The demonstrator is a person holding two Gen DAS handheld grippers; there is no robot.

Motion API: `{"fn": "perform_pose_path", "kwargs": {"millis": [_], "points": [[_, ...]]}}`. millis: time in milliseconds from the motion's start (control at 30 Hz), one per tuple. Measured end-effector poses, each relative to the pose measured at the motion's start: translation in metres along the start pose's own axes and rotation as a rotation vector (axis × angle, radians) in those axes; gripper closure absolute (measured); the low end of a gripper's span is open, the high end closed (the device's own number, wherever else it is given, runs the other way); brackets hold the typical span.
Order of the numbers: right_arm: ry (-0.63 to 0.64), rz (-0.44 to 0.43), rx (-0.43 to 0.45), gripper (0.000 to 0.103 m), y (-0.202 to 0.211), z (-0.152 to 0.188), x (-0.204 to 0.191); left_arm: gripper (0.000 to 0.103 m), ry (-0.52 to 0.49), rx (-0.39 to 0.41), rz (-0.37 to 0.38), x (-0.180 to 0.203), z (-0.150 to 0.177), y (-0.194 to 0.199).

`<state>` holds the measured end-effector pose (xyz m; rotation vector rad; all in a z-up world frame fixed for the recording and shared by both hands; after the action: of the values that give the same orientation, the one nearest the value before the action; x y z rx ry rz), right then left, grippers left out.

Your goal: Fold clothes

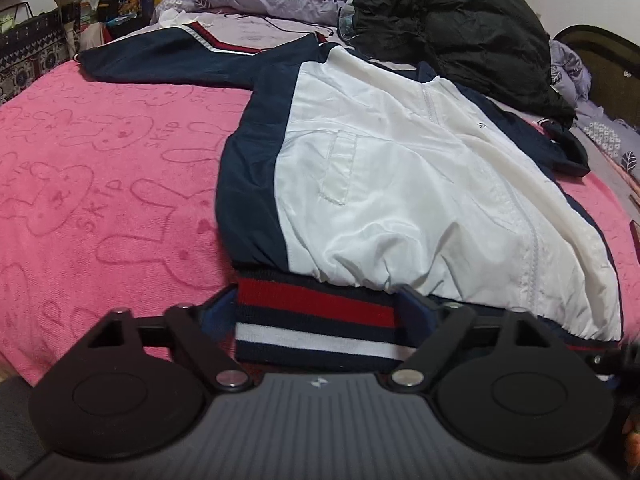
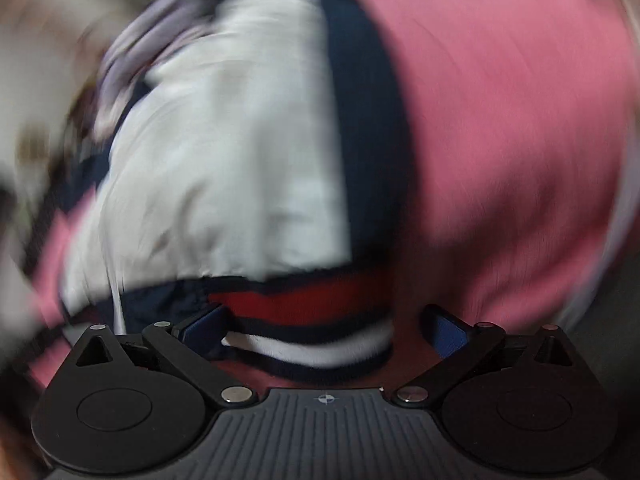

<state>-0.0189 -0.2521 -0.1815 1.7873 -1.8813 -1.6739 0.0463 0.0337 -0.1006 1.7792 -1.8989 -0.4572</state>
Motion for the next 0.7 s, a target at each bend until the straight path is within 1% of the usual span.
{"fn": "perform_pose_path", "kwargs": {"millis": [33, 67, 100, 167, 200, 233, 267, 300, 333, 367, 400, 433, 500, 533, 633, 700], "points": [[0.025, 0.003, 0.038, 0.013, 0.006, 0.000, -0.003, 0.017, -0.011, 0.000, -0.006, 0.001, 0.000, 0.000], [0.109, 0.018, 0.098, 0.016, 0.015, -0.001, -0.011, 0.017, -0.010, 0.000, -0.009, 0.001, -0.001, 0.001], [0.196, 0.041, 0.159, 0.019, 0.024, -0.003, -0.018, 0.019, 0.002, 0.002, -0.007, 0.001, -0.001, 0.001], [0.364, 0.101, 0.272, 0.019, 0.040, -0.006, -0.032, 0.019, 0.017, 0.005, -0.002, -0.001, -0.001, -0.001], [0.413, 0.107, 0.312, 0.019, 0.044, -0.008, -0.037, 0.019, 0.023, 0.006, 0.000, -0.001, -0.001, -0.003], [0.436, 0.110, 0.334, 0.021, 0.046, -0.010, -0.040, 0.019, 0.030, 0.007, 0.002, -0.002, -0.001, -0.004], [0.422, 0.108, 0.331, 0.023, 0.043, -0.013, -0.039, 0.021, 0.033, 0.009, 0.001, -0.001, -0.002, -0.005], [0.406, 0.114, 0.329, 0.030, 0.040, -0.016, -0.038, 0.029, 0.030, 0.012, -0.004, 0.000, -0.004, -0.006], [0.403, 0.128, 0.330, 0.036, 0.039, -0.018, -0.039, 0.041, 0.022, 0.010, -0.014, 0.000, -0.006, -0.005], [0.423, 0.135, 0.333, 0.041, 0.041, -0.020, -0.041, 0.047, 0.014, 0.008, -0.017, 0.001, -0.008, -0.003], [0.444, 0.142, 0.336, 0.058, 0.043, -0.022, -0.044, 0.068, 0.013, 0.008, -0.014, 0.001, -0.010, 0.002], [0.464, 0.140, 0.336, 0.073, 0.045, -0.023, -0.047, 0.091, 0.013, 0.010, -0.009, 0.001, -0.012, 0.007], [0.505, 0.114, 0.325, 0.083, 0.054, -0.026, -0.055, 0.091, -0.002, 0.015, 0.011, 0.002, -0.017, 0.017], [0.535, 0.109, 0.325, 0.085, 0.058, -0.028, -0.059, 0.092, -0.019, 0.023, 0.024, 0.002, -0.020, 0.023], [0.636, 0.117, 0.355, 0.086, 0.072, -0.033, -0.072, 0.092, -0.056, 0.028, 0.056, 0.003, -0.022, 0.038], [0.711, 0.137, 0.389, 0.086, 0.077, -0.037, -0.080, 0.090, -0.083, 0.010, 0.077, 0.005, -0.019, 0.041]]}}
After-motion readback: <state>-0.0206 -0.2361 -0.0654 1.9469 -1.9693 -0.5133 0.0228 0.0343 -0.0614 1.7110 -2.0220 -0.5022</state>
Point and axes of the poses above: each gripper's, at about its wrist camera, not at the fingertips, and y roughly against the way its jaws point, x to its right, z to its underside, the point moved 9 cm from there along -y, roughly the way its jaws point, and after that the axes turned 13 degrees about x, right-handed, at the moved point
